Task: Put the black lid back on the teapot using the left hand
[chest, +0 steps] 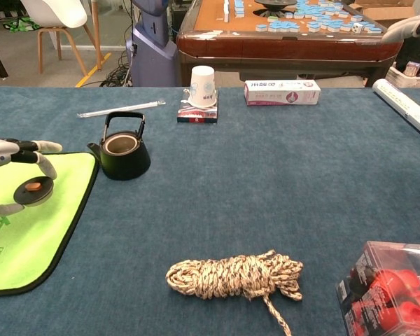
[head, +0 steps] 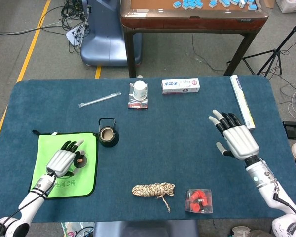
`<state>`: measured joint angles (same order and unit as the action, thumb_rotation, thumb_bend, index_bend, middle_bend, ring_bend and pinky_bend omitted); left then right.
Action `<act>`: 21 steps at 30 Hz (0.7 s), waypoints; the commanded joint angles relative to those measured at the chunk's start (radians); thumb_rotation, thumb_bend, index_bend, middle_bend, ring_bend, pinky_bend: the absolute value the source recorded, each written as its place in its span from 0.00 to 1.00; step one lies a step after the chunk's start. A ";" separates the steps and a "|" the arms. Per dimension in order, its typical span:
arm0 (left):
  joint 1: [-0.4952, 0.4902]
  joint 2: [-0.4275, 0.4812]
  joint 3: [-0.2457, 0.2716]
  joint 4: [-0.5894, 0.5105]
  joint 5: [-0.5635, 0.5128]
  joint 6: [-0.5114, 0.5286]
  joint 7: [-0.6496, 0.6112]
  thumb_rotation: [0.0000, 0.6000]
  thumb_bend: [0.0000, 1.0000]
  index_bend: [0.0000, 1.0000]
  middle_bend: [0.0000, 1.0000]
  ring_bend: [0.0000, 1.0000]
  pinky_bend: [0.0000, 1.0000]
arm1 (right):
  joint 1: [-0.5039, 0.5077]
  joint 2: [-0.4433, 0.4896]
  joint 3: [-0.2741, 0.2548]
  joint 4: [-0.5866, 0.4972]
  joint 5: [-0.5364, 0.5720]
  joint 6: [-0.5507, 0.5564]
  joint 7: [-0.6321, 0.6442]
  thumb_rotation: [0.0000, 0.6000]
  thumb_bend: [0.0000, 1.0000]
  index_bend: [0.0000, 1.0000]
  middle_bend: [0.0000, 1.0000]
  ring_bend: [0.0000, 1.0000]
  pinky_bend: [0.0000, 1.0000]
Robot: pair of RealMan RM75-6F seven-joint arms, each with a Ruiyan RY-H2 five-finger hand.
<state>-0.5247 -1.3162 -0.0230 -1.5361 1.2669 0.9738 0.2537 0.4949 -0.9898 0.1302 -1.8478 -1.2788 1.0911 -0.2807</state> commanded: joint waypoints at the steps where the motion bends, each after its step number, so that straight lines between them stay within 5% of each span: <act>1: -0.002 0.021 -0.007 -0.037 -0.012 0.004 0.018 1.00 0.33 0.33 0.00 0.00 0.00 | 0.001 -0.003 0.000 0.005 -0.003 -0.001 0.006 1.00 0.41 0.00 0.00 0.00 0.00; 21: -0.069 0.104 -0.051 -0.267 -0.132 0.028 0.263 1.00 0.33 0.33 0.00 0.00 0.00 | -0.001 -0.009 0.000 0.049 -0.035 -0.006 0.080 1.00 0.41 0.00 0.00 0.00 0.00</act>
<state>-0.5880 -1.2185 -0.0707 -1.7917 1.1442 0.9966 0.5060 0.4945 -0.9988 0.1302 -1.8002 -1.3121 1.0846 -0.2020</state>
